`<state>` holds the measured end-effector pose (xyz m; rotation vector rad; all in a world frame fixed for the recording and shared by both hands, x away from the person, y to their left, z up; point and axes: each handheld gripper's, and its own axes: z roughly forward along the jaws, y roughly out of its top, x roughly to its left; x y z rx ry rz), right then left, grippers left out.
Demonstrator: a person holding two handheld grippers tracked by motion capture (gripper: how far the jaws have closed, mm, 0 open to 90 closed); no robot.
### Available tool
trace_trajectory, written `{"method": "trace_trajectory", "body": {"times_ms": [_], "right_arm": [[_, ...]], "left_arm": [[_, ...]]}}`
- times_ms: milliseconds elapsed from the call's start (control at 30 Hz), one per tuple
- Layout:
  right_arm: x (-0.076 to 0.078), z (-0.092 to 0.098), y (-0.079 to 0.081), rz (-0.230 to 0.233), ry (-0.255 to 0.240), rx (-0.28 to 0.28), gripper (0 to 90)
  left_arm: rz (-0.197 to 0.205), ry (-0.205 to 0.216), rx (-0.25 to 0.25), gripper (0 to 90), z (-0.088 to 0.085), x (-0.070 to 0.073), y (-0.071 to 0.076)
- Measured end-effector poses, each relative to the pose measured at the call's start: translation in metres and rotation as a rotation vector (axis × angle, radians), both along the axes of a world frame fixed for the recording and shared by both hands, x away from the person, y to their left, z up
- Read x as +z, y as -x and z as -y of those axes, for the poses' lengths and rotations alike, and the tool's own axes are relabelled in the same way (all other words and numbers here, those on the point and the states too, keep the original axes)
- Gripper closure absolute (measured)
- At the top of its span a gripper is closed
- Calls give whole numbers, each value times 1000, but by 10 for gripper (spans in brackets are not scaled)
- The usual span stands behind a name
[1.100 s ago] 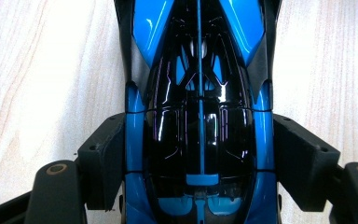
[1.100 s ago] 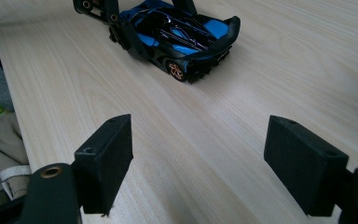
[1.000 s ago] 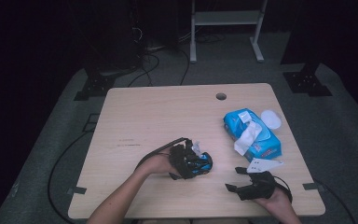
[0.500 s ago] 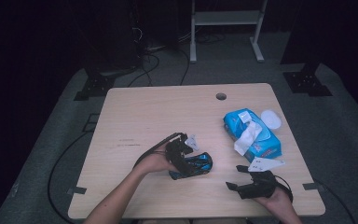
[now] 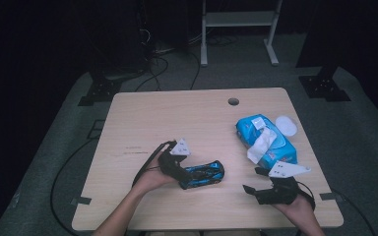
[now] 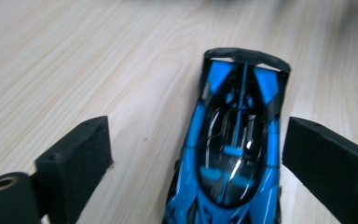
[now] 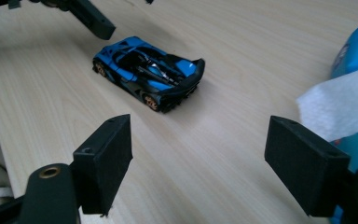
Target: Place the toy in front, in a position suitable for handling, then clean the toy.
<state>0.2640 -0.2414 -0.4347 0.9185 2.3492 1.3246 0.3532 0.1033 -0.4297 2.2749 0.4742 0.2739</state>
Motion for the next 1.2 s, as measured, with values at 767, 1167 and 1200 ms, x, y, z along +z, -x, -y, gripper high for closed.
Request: {"method": "trace_trajectory", "body": {"times_ms": [767,1167,1200], "right_arm": [[44,43,-58,100,79,-206,222],[32,35,-96,51,133,-233,234],[30,34,-100,41,139,-239,248]], "left_arm": [[44,145,52,71,-34,-18,14],[50,137,22,71,-32,-23,19],[50,138,18,71,-32,-24,19]]}}
